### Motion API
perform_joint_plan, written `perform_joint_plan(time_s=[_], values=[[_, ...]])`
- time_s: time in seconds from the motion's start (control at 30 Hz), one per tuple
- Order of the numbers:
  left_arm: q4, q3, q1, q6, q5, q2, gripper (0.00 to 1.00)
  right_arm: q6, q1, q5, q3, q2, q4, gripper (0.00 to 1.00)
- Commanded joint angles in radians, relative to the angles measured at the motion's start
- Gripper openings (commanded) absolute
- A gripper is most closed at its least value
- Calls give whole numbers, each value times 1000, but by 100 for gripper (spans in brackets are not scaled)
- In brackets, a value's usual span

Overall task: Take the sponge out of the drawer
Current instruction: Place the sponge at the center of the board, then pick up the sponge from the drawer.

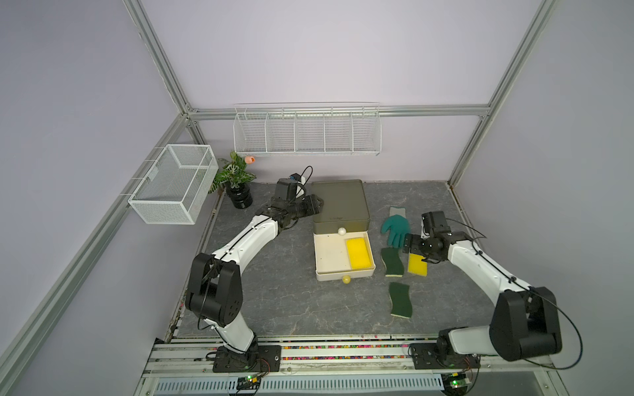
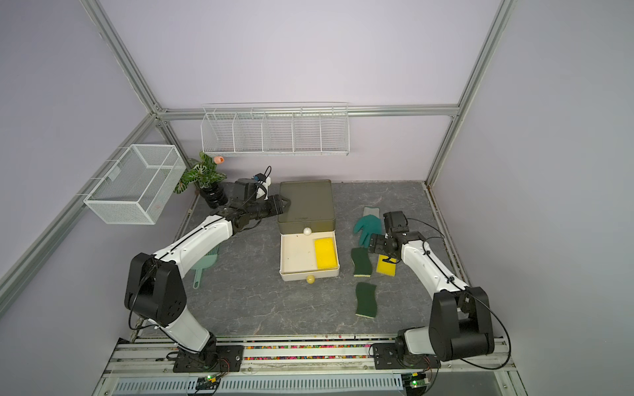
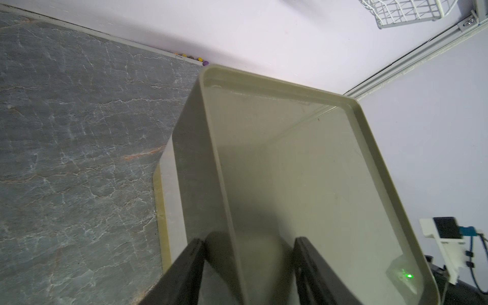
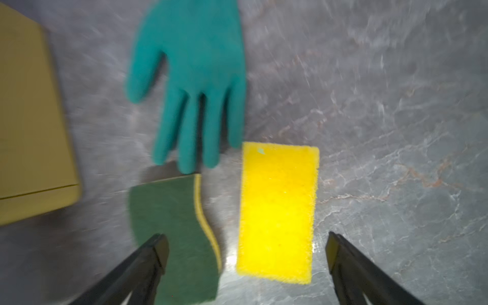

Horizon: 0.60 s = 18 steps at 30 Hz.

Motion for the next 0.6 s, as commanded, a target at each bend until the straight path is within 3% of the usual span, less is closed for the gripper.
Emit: perform_joint_plan(time_s=[0.0, 0.33, 0.57], values=[[-85, -28, -26, 16, 71, 55, 58, 28, 61, -63, 51, -55, -75, 99], [-86, -26, -25, 14, 70, 53, 58, 90, 316, -52, 201, -135, -162, 95], [-89, -26, -25, 14, 68, 52, 58, 102, 481, 5, 293, -81, -204, 92]])
